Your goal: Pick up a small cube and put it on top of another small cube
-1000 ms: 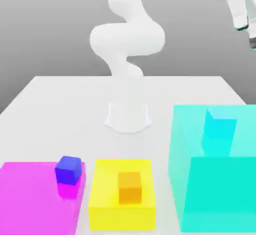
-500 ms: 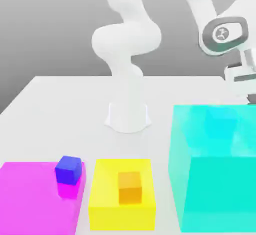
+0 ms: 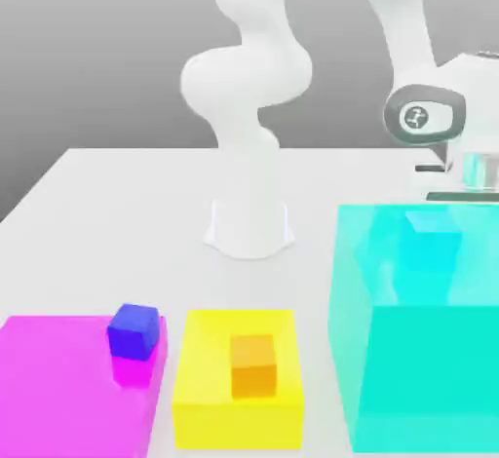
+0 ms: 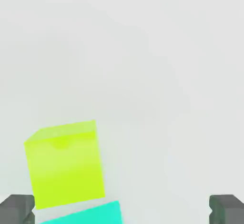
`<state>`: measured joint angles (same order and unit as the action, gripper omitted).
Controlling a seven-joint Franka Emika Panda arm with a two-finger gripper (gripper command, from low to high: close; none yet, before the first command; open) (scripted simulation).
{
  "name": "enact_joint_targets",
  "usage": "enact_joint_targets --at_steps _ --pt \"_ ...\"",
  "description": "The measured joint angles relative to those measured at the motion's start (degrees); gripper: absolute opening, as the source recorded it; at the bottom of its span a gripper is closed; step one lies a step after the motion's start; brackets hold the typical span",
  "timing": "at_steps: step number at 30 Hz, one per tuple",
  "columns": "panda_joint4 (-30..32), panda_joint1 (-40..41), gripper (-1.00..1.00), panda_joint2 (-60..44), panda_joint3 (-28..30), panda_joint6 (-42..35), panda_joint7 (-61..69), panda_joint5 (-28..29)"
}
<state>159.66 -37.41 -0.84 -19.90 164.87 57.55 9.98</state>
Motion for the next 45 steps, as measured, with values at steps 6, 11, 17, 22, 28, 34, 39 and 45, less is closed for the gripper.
enact_joint_targets --at_steps 6,11,17,22,28,34,39,45 --pt "0.1 2.0 0.0 -3.7 0.6 -0.5 10.2 -3.8" --pt "-2.0 -4.7 0.0 -13.6 9.8 6.7 3.2 6.2" --pt "-2.4 -6.7 -1.0 -15.5 12.1 8.1 2.3 7.4" --pt "-1.4 -4.1 -1.0 -11.0 8.3 4.7 5.9 2.7" --pt "-2.7 -2.9 -1.0 -4.6 3.6 -1.4 10.1 -7.8" --pt "-10.6 -4.7 -1.0 -9.4 4.0 -3.5 0.6 -10.3" --pt "-20.9 -1.8 -1.0 -15.0 1.6 -2.2 -1.9 -19.8" --pt "-33.7 7.4 -1.0 -19.9 0.6 -1.7 -2.8 -30.5"
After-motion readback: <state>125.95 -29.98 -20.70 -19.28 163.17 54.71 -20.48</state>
